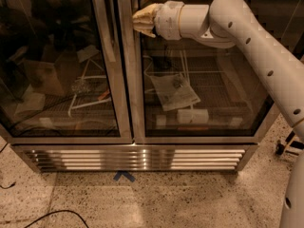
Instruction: Pick orange can from top drawer and place on counter
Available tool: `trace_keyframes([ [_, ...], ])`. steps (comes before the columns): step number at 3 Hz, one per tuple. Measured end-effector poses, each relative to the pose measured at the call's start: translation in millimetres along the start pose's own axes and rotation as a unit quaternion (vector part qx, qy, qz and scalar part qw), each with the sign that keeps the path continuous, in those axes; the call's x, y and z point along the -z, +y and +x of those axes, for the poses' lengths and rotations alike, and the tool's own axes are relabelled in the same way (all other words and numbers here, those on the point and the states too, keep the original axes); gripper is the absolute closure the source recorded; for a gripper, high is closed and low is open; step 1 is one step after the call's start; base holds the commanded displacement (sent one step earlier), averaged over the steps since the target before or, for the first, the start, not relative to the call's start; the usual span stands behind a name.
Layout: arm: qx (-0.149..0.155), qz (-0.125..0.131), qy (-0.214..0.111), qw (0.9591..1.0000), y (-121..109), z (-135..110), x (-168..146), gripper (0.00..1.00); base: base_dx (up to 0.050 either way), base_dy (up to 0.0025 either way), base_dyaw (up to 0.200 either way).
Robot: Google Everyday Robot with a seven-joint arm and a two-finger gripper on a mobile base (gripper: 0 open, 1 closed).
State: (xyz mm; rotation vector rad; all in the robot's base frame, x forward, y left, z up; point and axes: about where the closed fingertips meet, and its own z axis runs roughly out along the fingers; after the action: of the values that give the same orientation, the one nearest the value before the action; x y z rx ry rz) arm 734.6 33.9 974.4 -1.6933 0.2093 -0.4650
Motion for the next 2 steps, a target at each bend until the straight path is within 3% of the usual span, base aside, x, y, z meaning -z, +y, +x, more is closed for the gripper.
trace_keyframes([
  [2, -0.002, 0.004, -0.009, 0.9999, -6.7, -0.7, -3.4, 1.0, 0.0, 0.0, 0.0],
])
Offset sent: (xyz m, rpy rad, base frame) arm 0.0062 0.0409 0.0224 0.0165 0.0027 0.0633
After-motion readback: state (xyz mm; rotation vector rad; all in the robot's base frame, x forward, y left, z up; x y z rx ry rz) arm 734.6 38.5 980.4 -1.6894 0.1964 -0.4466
